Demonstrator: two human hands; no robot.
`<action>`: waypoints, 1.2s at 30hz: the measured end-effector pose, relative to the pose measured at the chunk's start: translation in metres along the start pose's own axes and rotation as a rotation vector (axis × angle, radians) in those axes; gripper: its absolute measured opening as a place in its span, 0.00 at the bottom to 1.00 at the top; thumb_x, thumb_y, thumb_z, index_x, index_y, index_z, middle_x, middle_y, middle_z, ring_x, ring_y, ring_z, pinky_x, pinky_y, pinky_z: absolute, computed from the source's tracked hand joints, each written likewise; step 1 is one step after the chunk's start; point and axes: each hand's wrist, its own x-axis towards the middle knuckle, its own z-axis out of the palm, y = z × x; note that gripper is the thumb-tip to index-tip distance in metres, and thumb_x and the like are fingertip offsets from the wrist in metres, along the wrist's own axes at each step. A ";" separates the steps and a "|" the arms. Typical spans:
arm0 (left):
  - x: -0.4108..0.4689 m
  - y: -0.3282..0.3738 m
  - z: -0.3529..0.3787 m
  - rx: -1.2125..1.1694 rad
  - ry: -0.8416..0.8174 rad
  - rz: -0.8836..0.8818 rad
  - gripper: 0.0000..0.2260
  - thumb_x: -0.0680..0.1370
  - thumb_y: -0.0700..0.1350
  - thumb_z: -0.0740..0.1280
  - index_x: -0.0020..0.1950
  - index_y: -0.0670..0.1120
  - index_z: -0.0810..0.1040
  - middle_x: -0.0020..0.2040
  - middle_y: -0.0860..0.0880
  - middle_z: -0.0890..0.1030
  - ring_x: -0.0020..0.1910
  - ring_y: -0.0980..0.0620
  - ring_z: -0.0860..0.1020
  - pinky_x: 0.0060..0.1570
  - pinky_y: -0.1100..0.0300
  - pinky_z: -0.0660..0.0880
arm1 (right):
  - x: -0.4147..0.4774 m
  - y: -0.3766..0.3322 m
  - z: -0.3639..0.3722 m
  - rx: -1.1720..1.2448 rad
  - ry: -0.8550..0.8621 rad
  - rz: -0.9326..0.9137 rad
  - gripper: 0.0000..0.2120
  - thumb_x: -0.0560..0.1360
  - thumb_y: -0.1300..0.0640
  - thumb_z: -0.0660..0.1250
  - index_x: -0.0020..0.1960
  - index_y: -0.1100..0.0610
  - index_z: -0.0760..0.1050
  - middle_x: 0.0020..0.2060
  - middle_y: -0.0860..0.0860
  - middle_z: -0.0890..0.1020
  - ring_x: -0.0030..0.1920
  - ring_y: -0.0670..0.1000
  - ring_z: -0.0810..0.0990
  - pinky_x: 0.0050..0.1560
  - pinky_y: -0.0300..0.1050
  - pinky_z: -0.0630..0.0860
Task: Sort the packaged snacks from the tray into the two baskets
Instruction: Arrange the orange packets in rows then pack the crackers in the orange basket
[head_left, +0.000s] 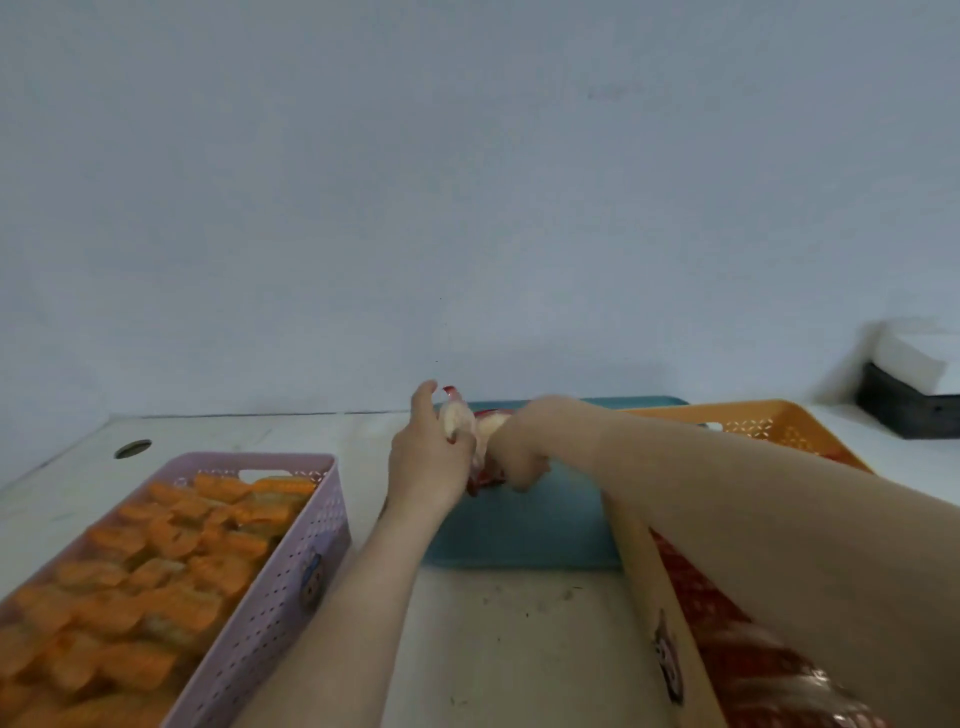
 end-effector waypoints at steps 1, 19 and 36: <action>0.005 0.000 0.001 -0.188 0.009 -0.115 0.23 0.76 0.43 0.64 0.71 0.50 0.66 0.55 0.48 0.77 0.52 0.47 0.76 0.53 0.58 0.72 | -0.001 0.001 -0.002 0.059 -0.032 -0.032 0.15 0.78 0.57 0.63 0.63 0.56 0.76 0.55 0.53 0.80 0.55 0.53 0.76 0.50 0.41 0.75; -0.022 0.010 -0.011 -0.441 -0.183 -0.375 0.21 0.72 0.38 0.72 0.59 0.51 0.68 0.53 0.45 0.80 0.47 0.49 0.80 0.46 0.53 0.80 | -0.045 0.012 0.001 1.107 0.178 0.113 0.17 0.78 0.56 0.67 0.63 0.62 0.69 0.56 0.58 0.77 0.46 0.55 0.81 0.49 0.48 0.81; -0.065 0.148 0.002 -0.196 -0.317 0.300 0.15 0.75 0.46 0.71 0.61 0.51 0.75 0.57 0.52 0.80 0.57 0.53 0.78 0.58 0.59 0.73 | -0.210 0.133 0.052 0.818 0.817 0.183 0.25 0.70 0.65 0.69 0.62 0.49 0.69 0.48 0.49 0.80 0.49 0.52 0.78 0.45 0.45 0.75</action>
